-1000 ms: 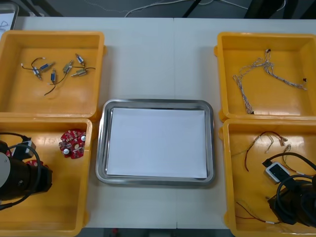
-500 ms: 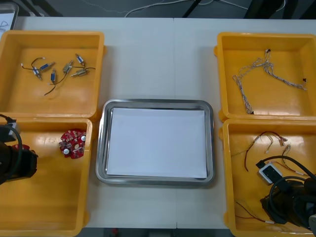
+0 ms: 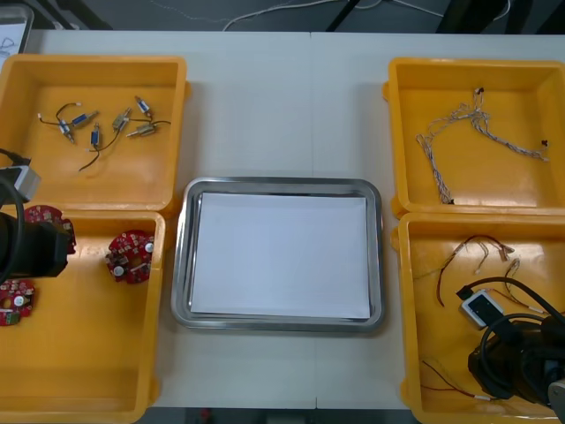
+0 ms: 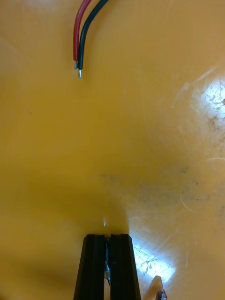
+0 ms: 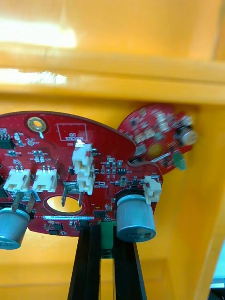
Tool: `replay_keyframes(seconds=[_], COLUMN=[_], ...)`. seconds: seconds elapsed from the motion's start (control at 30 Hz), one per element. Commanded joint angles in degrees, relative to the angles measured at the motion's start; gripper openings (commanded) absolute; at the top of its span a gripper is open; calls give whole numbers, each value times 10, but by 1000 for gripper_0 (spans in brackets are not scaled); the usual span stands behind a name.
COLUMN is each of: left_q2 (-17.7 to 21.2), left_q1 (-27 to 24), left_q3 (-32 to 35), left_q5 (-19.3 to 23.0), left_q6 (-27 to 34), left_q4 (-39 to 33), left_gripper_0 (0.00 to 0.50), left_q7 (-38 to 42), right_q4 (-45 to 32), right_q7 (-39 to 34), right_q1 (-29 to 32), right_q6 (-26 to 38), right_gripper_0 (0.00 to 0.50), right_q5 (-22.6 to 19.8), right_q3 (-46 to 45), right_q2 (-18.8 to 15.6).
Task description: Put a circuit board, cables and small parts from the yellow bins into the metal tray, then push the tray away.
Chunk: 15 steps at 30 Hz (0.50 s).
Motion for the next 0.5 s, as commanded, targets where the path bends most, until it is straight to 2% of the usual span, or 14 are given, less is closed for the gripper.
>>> replay_keyframes(seconds=[0.03, 0.23, 0.5], left_q2=[31, 56, 112], left_q1=[-40, -79, -142], left_q3=[14, 8, -44], left_q5=[30, 78, 103], left_q6=[5, 5, 5], left_q4=[-25, -25, -24], left_gripper_0=[0, 0, 0], left_q7=[19, 61, 132], right_q4=[10, 9, 9], right_q7=[-2, 4, 4], right_q1=[-29, -76, -139], right_q6=[12, 55, 124], right_gripper_0=[0, 0, 0], right_q5=[-5, -56, -76], right_q3=[5, -35, -61], right_q2=[7, 6, 6])
